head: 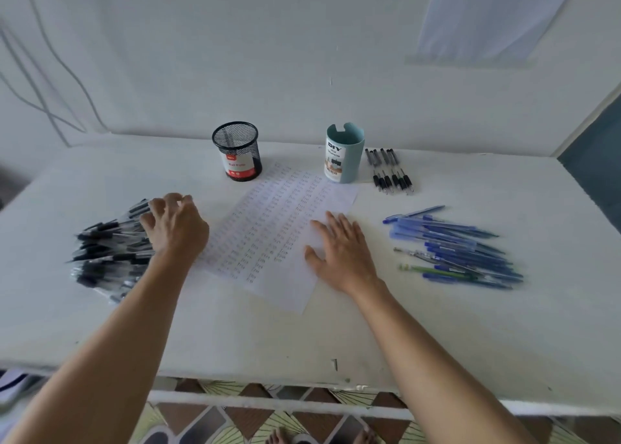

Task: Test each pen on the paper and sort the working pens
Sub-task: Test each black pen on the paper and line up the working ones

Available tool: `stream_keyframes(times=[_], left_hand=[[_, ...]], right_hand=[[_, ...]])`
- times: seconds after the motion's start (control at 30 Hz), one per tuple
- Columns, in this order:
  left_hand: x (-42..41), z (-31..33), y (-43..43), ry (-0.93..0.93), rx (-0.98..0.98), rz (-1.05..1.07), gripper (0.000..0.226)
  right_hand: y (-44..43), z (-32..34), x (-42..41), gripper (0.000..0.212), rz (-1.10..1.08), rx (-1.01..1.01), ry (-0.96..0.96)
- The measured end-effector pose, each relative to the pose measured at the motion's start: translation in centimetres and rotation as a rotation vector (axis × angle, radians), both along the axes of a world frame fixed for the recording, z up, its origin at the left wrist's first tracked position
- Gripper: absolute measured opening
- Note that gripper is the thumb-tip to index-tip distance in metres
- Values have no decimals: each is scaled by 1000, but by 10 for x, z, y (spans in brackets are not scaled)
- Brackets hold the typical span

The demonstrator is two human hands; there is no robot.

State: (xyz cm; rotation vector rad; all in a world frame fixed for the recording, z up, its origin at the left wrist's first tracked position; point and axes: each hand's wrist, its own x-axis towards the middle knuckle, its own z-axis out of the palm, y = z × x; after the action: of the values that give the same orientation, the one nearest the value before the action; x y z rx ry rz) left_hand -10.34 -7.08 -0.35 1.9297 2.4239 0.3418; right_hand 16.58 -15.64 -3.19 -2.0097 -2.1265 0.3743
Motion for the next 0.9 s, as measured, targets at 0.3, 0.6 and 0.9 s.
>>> stream_keyframes(times=[0.3, 0.6, 0.9], left_hand=[[-18, 0, -4, 116, -26, 11, 24], [-2, 4, -13, -131, 522, -251, 23], [63, 49, -41, -839, 503, -486, 21]], right_hand=[[-1, -3, -3, 69, -18, 29, -4], [-1, -5, -4, 70, -23, 29, -26], [0, 0, 1, 63, 3, -27, -12]])
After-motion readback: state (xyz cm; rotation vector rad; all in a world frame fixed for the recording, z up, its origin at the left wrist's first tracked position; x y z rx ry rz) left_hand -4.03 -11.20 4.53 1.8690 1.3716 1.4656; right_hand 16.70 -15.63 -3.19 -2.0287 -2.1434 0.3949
